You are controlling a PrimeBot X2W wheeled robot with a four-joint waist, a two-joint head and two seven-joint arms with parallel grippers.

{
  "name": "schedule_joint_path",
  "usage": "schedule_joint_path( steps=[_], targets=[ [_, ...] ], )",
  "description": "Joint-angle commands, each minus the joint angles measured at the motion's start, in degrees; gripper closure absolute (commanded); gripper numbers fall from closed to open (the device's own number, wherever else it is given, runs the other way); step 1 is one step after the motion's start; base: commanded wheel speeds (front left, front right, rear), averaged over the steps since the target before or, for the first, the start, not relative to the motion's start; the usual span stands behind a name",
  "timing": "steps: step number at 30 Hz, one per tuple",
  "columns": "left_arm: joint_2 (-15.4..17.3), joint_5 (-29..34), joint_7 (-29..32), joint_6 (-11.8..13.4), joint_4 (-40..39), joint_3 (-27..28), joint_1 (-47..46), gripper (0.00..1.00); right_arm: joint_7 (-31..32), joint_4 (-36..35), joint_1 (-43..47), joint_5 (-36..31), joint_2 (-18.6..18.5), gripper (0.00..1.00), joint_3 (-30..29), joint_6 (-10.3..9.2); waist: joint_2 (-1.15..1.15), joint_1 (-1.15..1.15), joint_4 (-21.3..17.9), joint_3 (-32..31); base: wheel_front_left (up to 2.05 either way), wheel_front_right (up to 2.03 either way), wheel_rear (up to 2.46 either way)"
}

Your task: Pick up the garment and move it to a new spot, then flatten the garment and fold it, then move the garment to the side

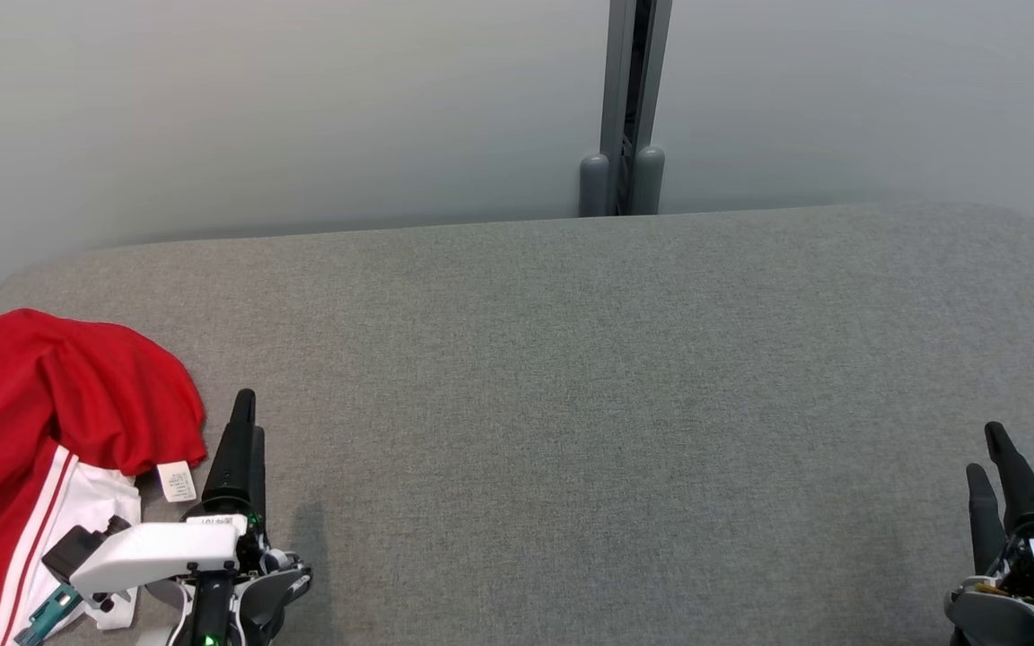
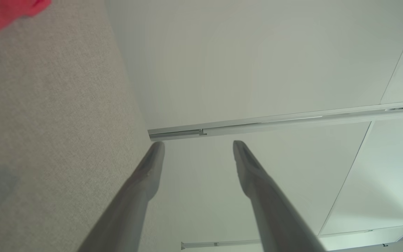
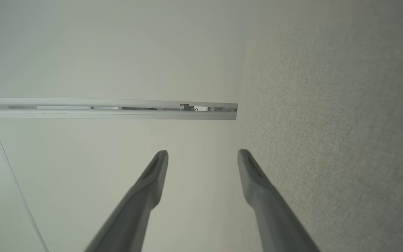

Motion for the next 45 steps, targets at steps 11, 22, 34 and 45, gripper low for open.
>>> schedule_joint_path(
  steps=[11, 22, 34, 45],
  targets=[
    [0.28, 9.43, -2.23, -0.21, -4.98, 3.83, 0.76, 0.0, -3.93, -0.43, -4.92, -14.68, -1.1, 0.0, 1.15, 0.05, 0.0, 0.0, -0.09, 0.13, 0.0, 0.0, 0.0],
    [0.35, 20.3, -3.78, -0.23, -10.07, 4.83, 1.65, 0.0, -6.68, -7.65, -5.88, -33.64, -1.23, 0.0, 3.51, 0.06, 0.0, 0.0, 0.09, 0.48, 0.0, 0.0, 0.0],
    [0.41, 36.21, -5.46, 3.29, -17.77, 1.34, 2.96, 0.0, -9.64, -10.93, -8.37, -50.39, -3.91, 0.0, 10.0, 0.08, 0.0, 0.0, 0.21, 1.26, 0.0, 0.0, 0.0],
    [0.46, 52.85, -6.81, 9.13, -20.49, -3.88, 3.72, 0.0, -12.05, -8.2, -10.1, -59.12, -4.44, 0.0, 14.34, 0.09, 0.0, 0.0, 0.63, 2.09, 0.0, 0.0, 0.0]
  ],
)
